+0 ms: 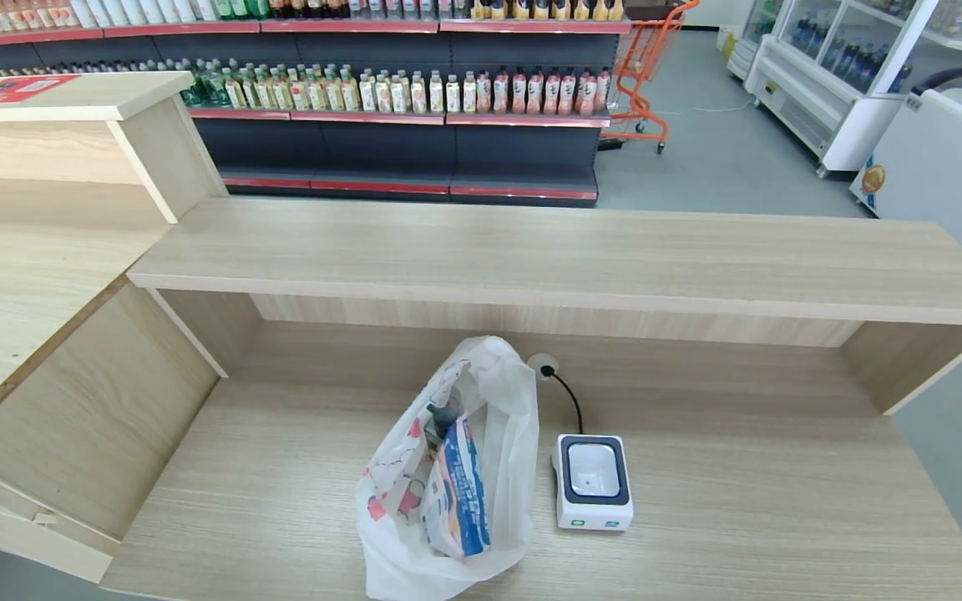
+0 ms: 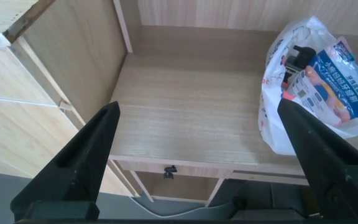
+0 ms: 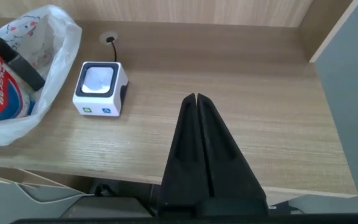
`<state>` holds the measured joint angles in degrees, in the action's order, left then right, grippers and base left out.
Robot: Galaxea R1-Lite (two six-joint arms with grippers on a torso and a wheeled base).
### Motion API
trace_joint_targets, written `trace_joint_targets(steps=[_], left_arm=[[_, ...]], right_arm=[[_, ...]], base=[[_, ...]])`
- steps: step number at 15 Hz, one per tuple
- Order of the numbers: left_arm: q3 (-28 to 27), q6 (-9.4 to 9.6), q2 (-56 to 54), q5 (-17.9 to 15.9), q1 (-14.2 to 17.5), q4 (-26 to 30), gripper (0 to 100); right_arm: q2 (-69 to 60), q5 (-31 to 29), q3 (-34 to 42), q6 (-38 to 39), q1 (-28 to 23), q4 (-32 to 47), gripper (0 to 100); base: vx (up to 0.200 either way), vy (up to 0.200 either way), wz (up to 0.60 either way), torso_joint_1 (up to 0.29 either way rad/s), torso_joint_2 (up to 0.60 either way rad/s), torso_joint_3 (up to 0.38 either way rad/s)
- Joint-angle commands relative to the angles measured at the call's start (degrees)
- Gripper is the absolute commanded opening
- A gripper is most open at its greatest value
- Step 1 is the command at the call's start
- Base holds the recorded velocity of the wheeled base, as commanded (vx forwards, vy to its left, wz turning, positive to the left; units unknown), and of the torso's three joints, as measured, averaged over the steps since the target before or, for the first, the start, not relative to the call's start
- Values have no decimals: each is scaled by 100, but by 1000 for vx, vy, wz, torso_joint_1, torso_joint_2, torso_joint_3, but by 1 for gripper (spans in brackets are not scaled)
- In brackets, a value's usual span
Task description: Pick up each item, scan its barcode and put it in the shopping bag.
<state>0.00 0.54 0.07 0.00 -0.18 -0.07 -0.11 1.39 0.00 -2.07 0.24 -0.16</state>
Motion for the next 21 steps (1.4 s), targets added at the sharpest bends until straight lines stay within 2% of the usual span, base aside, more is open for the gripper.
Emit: trace_joint_targets(steps=[1, 21], left_arm=[[0, -1, 1, 0, 1, -1, 100], [0, 8, 1, 0, 1, -1, 100]], right_arm=[[11, 2, 0, 5, 2, -2, 0], [11, 2, 0, -4, 2, -2, 0]], base=[[0, 0, 0, 0, 0, 0], [10, -10, 0, 0, 0, 0]])
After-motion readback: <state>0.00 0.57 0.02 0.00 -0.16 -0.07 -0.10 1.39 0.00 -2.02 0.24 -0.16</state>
